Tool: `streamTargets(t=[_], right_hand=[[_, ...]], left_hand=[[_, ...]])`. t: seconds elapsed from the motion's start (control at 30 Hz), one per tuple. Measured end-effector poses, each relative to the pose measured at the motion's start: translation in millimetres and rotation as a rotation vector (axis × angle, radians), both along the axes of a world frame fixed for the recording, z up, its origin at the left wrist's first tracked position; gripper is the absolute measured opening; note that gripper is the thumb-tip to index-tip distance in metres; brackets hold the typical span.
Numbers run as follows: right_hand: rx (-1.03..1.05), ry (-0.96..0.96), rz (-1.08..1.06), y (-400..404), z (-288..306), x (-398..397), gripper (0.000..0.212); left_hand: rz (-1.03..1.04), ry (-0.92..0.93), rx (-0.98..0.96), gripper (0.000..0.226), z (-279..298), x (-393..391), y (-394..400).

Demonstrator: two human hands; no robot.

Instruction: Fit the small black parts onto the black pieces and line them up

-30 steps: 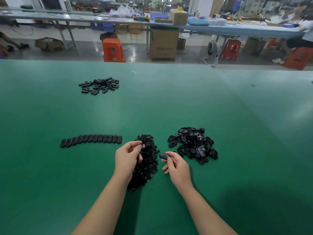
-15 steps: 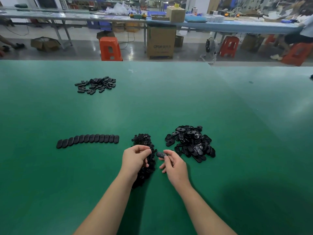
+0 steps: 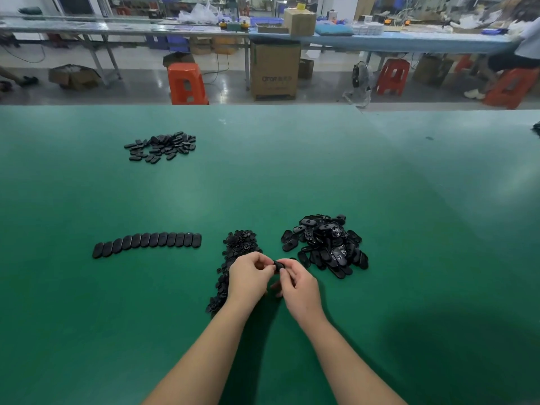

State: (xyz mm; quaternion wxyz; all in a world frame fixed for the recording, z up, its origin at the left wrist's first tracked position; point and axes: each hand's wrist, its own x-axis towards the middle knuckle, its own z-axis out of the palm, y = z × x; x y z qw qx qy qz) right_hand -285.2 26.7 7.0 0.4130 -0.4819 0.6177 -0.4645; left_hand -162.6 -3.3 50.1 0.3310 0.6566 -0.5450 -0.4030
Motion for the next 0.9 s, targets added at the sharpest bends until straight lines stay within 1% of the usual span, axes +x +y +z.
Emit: streamTargets(t=[0.3, 0.37, 0.43, 0.53, 0.63, 0.73, 0.9], right_hand=[[-0.007, 0.003, -0.004, -0.7, -0.3, -2.7, 0.021], [-0.009, -0.010, -0.011, -0.3, 0.6, -3.3, 0.022], [-0.007, -0.010, -0.014, 0.0, 1.3, -3.3, 0.023], [0.000, -0.001, -0.006, -0.6, 0.7, -3.6, 0.024], [-0.002, -0.006, -0.004, -1.2, 1.1, -3.5, 0.023], [-0.013, -0.023, -0.015, -1.3, 2.8, -2.8, 0.017], [-0.024, -0.016, -0.029, 0.9, 5.2, -2.7, 0.011]], left_hand=[[-0.014, -0.090, -0.031, 0.011, 4.0, -4.2, -3.8], [-0.008, -0.065, -0.013, 0.011, 3.8, -3.6, -5.5], [-0.032, -0.024, 0.037, 0.017, 3.4, -1.1, -7.6], [-0.058, 0.004, 0.084, 0.010, 1.8, 2.6, -10.7], [-0.047, 0.086, 0.112, 0.010, -0.1, 5.4, -12.6], [-0.046, 0.146, 0.117, 0.009, -0.5, 4.3, -11.7], [-0.066, 0.028, 0.067, 0.004, -0.2, -0.4, -9.5]])
